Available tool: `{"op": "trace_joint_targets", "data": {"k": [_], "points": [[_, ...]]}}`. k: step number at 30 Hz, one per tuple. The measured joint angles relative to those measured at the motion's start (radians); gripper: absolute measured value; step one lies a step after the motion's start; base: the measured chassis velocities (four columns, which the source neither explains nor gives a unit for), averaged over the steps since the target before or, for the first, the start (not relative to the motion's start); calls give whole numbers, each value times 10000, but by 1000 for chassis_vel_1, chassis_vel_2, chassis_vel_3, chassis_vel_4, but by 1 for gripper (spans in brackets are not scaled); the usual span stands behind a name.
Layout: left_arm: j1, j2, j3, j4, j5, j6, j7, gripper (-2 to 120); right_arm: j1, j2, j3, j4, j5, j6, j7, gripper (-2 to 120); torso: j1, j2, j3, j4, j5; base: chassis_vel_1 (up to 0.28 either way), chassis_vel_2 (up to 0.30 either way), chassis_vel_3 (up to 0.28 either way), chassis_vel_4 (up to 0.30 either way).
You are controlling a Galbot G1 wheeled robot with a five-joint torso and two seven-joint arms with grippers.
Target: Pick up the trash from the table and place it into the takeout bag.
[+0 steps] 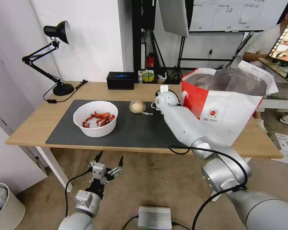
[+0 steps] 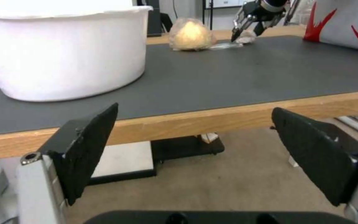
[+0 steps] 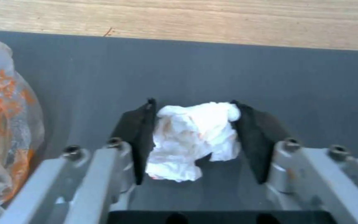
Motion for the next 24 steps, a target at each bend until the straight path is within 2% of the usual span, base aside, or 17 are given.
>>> {"op": "trace_joint_targets", "data": {"k": [3, 4, 7, 8, 15, 24], "points": [[7, -2, -1, 0, 7, -3, 0, 100, 25, 25, 0, 2, 18, 0, 23, 35, 0, 0, 0, 0, 0, 0, 0, 0, 0], [7, -2, -1, 0, 7, -3, 0, 100, 25, 25, 0, 2, 18, 0, 23, 35, 0, 0, 0, 0, 0, 0, 0, 0, 0], [7, -3, 19, 1, 25, -5, 0, 100, 41, 30, 0, 4, 30, 0, 31, 23, 0, 0, 0, 0, 0, 0, 0, 0, 0], [7, -3, 19, 1, 25, -5, 0, 100, 41, 30, 0, 4, 30, 0, 31, 23, 0, 0, 0, 0, 0, 0, 0, 0, 0], [0, -4, 51, 1, 44, -6, 0, 100, 52, 10, 0, -6, 40, 2, 31, 3, 0, 0, 0, 0, 0, 0, 0, 0, 0], [7, -6, 58, -12, 59, 0, 0, 100, 69, -45, 7, 372, 343, 4, 253, 0, 0, 0, 0, 1, 0, 0, 0, 0, 0]]}}
